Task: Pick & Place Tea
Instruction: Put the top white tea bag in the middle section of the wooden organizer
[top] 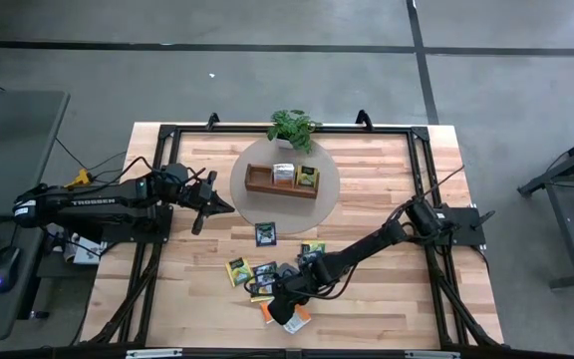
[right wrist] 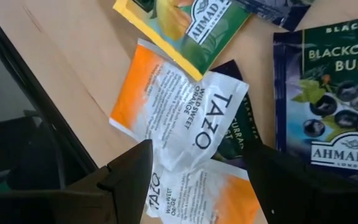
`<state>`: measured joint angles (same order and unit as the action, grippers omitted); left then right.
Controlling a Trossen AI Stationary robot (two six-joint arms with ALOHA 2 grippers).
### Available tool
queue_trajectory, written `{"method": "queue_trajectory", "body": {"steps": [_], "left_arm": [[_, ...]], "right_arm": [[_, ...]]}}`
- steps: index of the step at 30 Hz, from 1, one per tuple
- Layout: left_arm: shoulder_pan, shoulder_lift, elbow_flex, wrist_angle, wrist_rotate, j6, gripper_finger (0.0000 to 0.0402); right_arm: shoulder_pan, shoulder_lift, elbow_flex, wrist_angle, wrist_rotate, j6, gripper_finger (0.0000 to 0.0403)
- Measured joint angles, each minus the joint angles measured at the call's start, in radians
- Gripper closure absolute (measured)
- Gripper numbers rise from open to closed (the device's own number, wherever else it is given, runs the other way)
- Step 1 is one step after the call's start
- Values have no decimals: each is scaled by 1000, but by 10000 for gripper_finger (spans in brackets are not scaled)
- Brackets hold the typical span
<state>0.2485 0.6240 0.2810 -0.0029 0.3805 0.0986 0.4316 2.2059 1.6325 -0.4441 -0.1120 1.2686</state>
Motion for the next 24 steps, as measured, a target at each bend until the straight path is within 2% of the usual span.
{"method": "queue_trajectory", "body": {"steps": [7,16,20,24], "left_arm": [[0,0,0,0,0,0,401],[0,0,0,0,0,0,401],[0,0,0,0,0,0,401],[0,0,0,0,0,0,401]], "right_arm": [[-1,35,0,87,-39,11,157],[-1,37,0,83,-38,11,160],[0,38,0,76,-34,13,181],[0,39,0,66,-33,14,221]]}}
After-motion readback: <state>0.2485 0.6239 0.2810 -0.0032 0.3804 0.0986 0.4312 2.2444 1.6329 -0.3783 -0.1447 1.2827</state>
